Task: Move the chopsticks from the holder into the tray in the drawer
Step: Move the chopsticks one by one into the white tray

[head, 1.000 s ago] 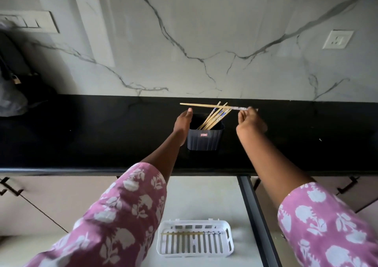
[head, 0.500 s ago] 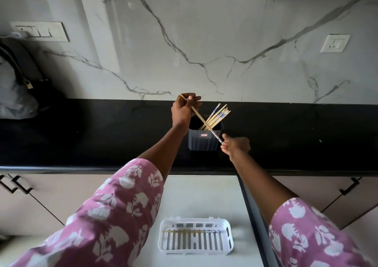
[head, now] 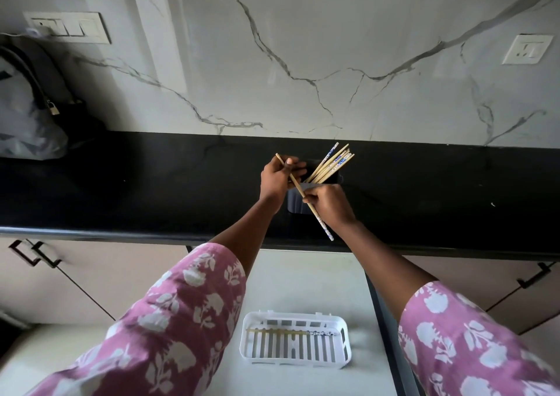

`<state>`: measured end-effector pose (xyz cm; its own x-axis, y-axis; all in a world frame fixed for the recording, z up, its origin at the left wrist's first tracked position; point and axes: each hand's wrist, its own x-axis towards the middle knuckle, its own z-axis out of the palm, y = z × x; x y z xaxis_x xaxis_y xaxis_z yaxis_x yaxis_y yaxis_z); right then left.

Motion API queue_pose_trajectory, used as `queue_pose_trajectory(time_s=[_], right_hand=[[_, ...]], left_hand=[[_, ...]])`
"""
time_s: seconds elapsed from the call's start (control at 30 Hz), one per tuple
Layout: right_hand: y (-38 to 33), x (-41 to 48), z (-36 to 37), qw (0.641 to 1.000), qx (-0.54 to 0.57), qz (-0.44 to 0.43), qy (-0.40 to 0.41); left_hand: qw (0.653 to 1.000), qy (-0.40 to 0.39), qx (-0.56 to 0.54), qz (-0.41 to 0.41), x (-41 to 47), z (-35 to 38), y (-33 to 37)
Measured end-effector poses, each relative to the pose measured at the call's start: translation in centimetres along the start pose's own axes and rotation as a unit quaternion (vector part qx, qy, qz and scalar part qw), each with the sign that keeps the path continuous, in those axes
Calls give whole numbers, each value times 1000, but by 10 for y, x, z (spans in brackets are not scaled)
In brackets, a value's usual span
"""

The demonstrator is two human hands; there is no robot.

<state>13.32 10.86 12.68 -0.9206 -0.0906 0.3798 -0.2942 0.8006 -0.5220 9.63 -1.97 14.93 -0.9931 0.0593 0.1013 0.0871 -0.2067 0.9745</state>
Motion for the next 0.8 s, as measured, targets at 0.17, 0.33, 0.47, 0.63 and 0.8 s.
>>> queue_pose_trajectory(time_s=[0.17,0.33,0.47,0.63,0.8], right_hand=[[9,-10,23,999,-16,24,-44],[27,-40,54,990,1,93,-108],[40,-78,79,969,-32,92,-226],[52,-139,116,939,-59,84,-329],[58,-190,152,903,-136,21,-407]], left_hand=[[999,13,-2,-48,6,-23,-28],[982,31,87,-165,15,-65,-67],[920,0,321,-223,15,-91,-102],[816,1,503,-286,15,-102,-133],[754,-52,578,-307,18,-93,-145]])
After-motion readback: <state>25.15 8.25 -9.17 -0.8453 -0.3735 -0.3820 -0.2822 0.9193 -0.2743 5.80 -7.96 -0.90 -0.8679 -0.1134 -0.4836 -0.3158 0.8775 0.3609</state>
